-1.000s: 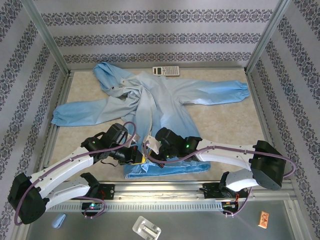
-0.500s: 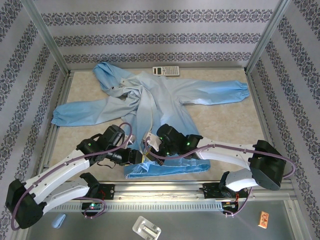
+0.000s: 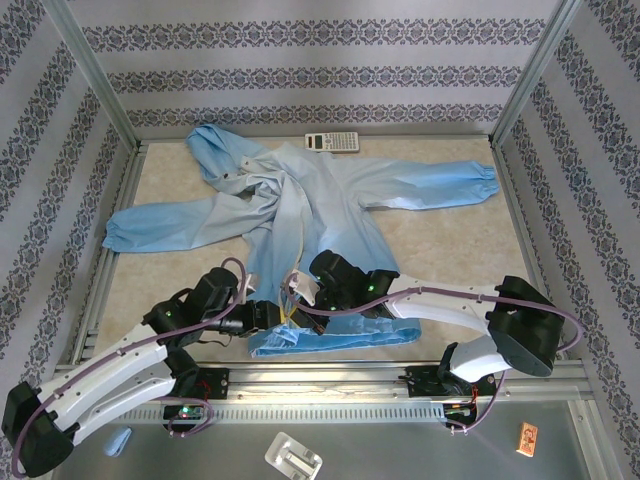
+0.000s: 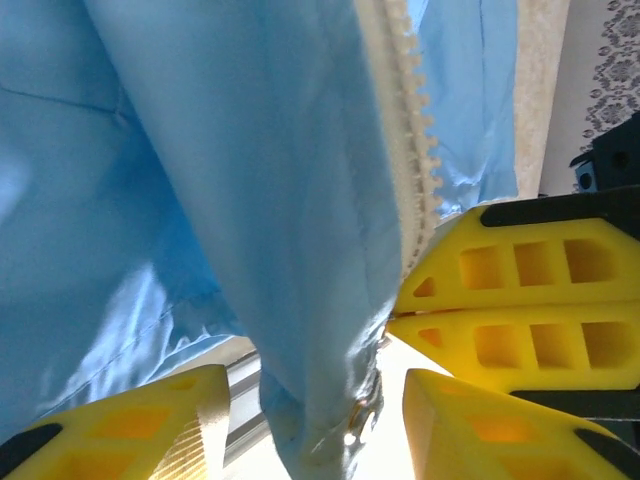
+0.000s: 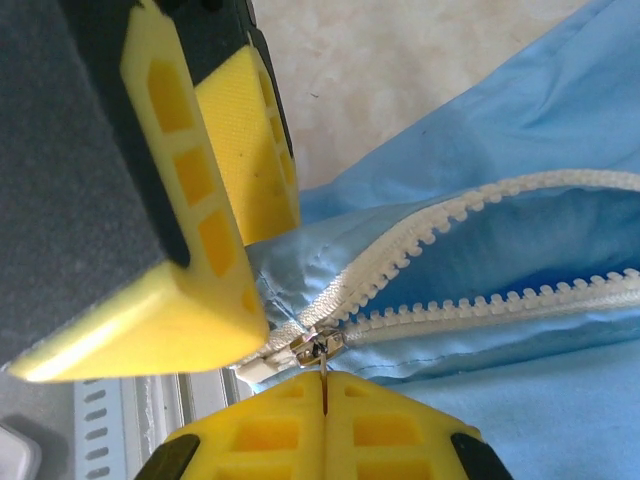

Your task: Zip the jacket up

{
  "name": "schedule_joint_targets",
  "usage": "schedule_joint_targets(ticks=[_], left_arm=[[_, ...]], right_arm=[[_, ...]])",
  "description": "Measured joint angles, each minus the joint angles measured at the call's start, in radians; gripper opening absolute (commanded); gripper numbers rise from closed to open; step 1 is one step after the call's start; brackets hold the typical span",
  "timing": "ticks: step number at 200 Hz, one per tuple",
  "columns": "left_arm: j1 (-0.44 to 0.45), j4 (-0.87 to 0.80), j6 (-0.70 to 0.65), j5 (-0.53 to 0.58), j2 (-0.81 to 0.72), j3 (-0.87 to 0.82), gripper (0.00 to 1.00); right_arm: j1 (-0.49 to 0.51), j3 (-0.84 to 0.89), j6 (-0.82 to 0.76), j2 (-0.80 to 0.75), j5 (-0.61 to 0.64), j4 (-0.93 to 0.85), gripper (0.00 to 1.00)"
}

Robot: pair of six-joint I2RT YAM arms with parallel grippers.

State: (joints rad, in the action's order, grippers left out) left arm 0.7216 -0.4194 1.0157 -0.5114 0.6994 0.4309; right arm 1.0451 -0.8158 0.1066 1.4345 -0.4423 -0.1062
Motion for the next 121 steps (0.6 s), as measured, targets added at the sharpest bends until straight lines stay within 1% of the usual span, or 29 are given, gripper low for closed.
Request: schedule_joint_targets(ticks=[42, 78, 90, 105, 121], left_arm=[[0.033, 0.069, 0.035, 0.002, 0.030, -0.026, 0.45], [0.039, 0.106, 0.050, 0.008, 0.037, -0.037, 0.36], [0.039, 0.117, 0.055, 0.008, 0.037, -0.044, 0.31], [0.044, 0.122, 0.064, 0.015, 0.035, -0.055, 0.22], [0.045, 0.135, 0.070, 0.016, 0.024, -0.066, 0.06]], right_arm=[[0.000, 0.000, 0.030, 0.015, 0.005, 0.005, 0.00], [0.000, 0.000, 0.045, 0.016, 0.016, 0.005, 0.00], [0.000, 0.000, 0.048, 0.016, 0.017, 0.006, 0.00], [0.000, 0.000, 0.048, 0.016, 0.017, 0.012, 0.00], [0.000, 0.000, 0.049, 0.016, 0.019, 0.013, 0.00]])
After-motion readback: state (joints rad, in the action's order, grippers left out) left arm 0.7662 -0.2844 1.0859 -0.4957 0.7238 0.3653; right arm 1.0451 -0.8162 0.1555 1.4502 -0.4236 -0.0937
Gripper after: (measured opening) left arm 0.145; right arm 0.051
